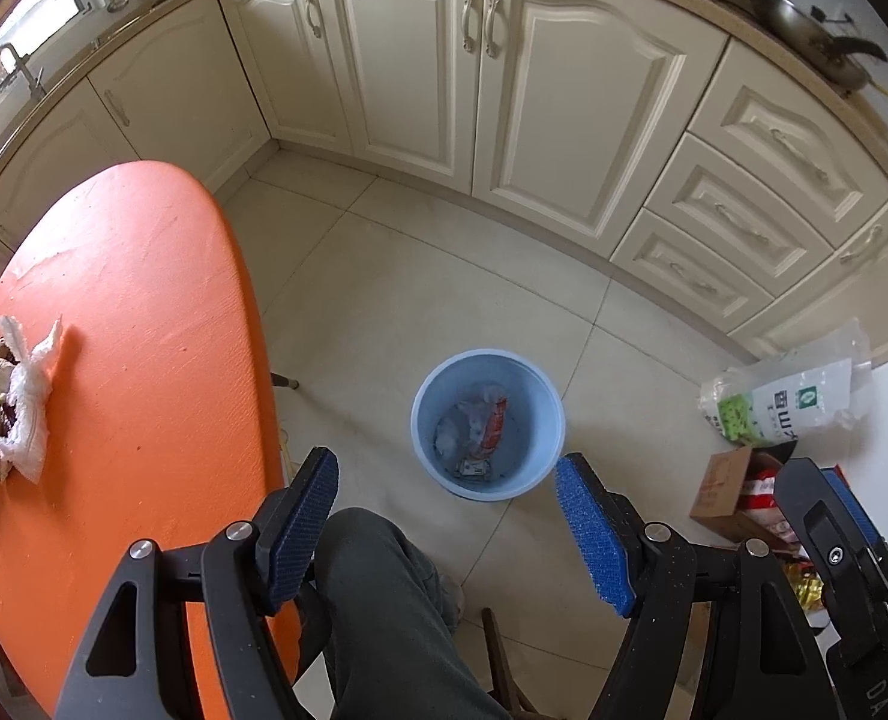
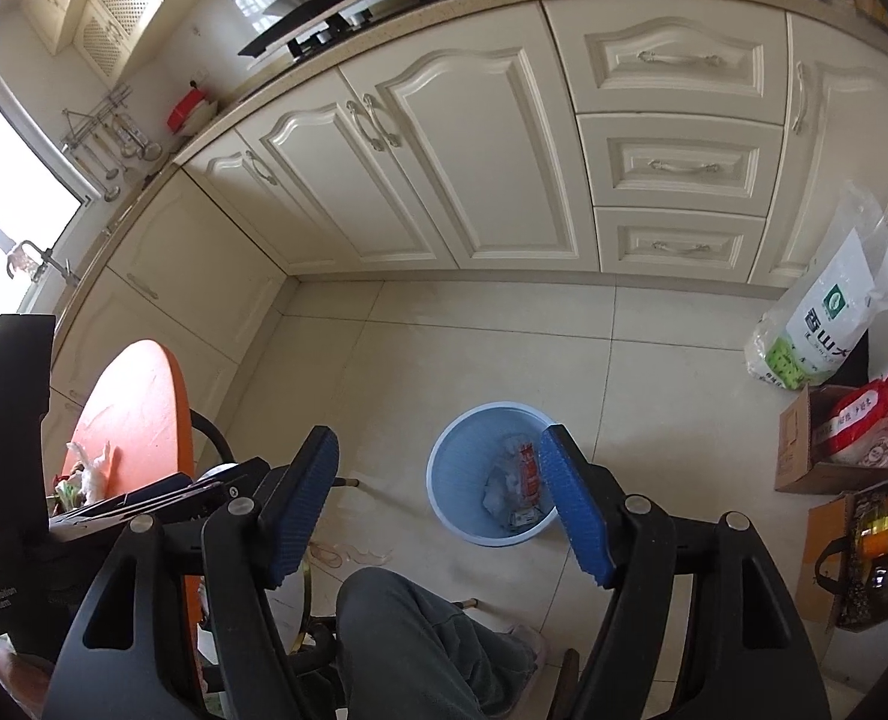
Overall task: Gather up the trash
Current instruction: 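Return to the table and grasp the crumpled clear plastic with the right gripper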
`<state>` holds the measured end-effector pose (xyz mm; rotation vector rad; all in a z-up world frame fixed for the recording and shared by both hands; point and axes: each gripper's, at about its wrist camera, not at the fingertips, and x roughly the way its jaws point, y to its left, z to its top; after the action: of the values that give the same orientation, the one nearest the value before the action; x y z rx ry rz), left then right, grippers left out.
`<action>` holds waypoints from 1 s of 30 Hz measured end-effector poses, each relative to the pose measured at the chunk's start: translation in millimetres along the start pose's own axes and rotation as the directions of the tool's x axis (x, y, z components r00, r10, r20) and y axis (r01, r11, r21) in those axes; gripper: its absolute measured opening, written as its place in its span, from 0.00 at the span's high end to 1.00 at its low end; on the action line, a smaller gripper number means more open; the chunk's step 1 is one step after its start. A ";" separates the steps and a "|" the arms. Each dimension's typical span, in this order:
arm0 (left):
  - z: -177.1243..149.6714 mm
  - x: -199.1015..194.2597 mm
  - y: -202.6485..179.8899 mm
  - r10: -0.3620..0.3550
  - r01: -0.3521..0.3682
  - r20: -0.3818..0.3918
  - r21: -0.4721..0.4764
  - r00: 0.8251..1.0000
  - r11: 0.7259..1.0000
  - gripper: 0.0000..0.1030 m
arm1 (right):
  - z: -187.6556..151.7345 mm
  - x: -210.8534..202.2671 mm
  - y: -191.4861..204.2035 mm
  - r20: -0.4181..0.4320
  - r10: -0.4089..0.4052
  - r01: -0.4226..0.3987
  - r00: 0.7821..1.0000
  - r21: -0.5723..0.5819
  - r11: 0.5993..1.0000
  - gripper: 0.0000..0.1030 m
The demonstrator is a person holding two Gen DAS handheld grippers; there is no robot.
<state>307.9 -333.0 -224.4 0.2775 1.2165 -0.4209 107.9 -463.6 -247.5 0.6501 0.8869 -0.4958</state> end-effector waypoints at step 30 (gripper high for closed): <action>-150.2 -139.7 207.0 0.094 -0.034 0.160 -0.342 0.983 0.939 0.31 | -80.2 -27.9 187.4 -0.014 0.170 -0.166 0.985 -0.307 0.937 0.24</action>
<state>235.7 -62.1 -145.2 -0.0163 1.0832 -0.1693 168.8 -272.0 -203.7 0.4312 0.8653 -0.2006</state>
